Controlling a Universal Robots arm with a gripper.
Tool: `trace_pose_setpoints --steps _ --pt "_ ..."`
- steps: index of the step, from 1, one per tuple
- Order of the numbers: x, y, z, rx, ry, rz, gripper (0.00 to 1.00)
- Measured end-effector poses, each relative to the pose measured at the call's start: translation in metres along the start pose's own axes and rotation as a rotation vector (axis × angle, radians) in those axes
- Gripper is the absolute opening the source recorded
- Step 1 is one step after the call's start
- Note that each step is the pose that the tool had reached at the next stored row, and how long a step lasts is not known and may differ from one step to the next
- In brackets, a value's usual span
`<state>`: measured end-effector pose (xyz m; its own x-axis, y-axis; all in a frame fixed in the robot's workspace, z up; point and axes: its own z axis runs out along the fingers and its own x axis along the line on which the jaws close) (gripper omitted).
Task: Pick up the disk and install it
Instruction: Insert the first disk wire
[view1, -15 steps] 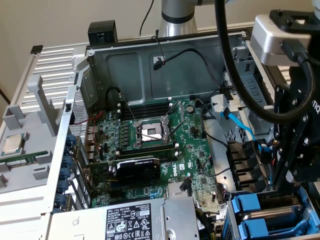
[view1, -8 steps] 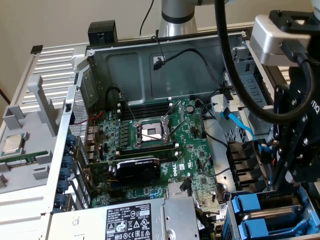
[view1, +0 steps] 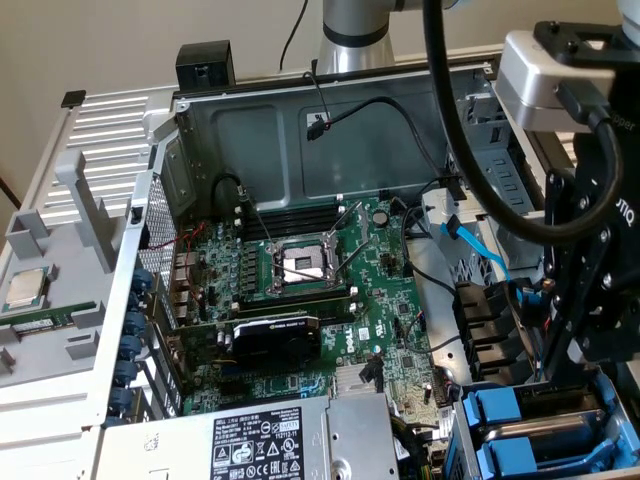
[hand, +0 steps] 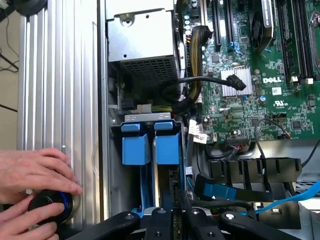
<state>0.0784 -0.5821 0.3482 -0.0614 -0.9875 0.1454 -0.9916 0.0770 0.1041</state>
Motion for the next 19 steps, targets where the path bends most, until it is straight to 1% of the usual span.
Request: trace_pose_setpoints --steps 19 --pt "-0.0002 -0.0009 0.0033 -0.0006 -0.0005 0.004 0.16"
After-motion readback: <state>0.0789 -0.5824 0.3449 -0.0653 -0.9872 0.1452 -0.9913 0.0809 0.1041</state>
